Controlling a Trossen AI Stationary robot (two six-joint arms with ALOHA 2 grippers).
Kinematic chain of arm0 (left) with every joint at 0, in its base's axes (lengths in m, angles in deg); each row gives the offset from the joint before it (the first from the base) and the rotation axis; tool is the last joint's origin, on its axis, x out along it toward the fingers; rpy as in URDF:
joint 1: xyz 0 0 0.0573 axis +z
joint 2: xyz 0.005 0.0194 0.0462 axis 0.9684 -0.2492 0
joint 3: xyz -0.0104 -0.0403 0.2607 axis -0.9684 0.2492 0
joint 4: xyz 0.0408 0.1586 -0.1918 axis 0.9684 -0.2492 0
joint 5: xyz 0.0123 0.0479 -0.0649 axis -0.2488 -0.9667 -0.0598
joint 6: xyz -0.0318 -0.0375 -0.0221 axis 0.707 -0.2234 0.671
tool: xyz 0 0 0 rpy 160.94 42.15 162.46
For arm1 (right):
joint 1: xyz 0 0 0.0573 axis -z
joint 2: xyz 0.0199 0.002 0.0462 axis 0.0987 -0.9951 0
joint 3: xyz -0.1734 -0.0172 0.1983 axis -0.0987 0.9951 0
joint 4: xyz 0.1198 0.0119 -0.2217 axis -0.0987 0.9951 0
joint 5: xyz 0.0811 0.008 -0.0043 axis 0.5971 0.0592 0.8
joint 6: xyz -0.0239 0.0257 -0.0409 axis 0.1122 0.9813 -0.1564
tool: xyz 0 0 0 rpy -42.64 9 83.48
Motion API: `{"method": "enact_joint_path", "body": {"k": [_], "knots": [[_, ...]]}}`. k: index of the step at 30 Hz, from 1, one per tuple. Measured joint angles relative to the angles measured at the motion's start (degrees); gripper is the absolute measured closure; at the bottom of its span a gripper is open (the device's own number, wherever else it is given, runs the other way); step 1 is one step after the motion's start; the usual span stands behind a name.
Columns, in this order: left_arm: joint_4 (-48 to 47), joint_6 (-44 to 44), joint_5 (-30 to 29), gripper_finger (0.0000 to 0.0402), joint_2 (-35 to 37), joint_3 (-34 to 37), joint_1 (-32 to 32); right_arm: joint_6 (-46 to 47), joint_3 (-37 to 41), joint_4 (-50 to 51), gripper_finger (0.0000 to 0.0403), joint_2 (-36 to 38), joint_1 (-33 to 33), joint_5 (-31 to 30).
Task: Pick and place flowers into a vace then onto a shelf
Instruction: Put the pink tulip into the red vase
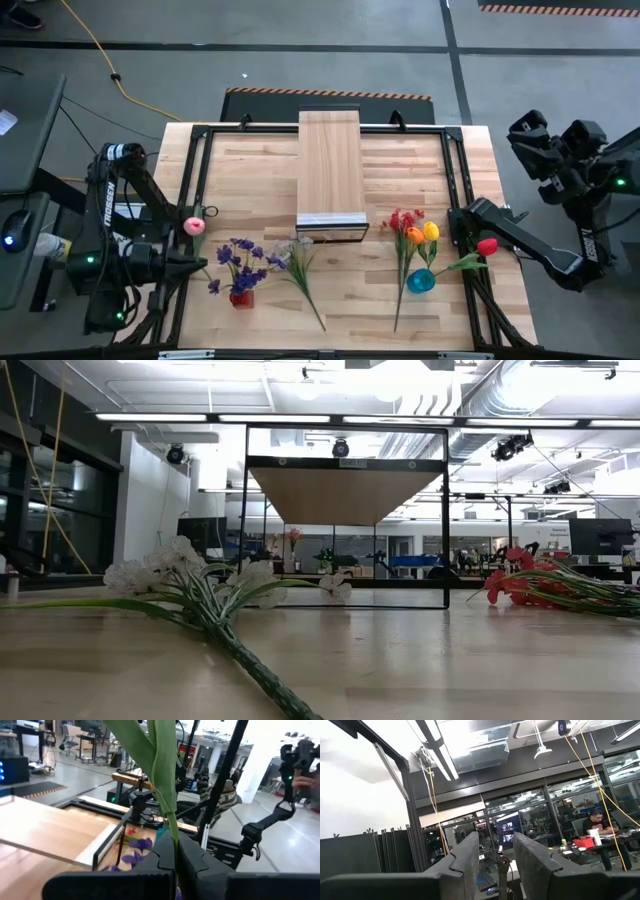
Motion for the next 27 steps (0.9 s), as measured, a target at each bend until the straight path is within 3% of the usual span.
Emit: {"method": "enact_joint_path", "body": {"k": [8,17,27], "knots": [[4.9,0.0,0.0,0.0369,0.0,3.1,0.7,0.0,0.0,0.0,0.0289,0.0,0.0,0.0],[3.8,-0.6,0.1,0.0369,0.4,2.6,0.6,0.0,0.0,0.0,0.0289,0.0,0.0,0.0],[3.9,-12.9,0.0,0.0369,1.6,-4.2,-3.5,0.0,0.0,0.0,0.0289,0.0,0.0,0.0]]}}
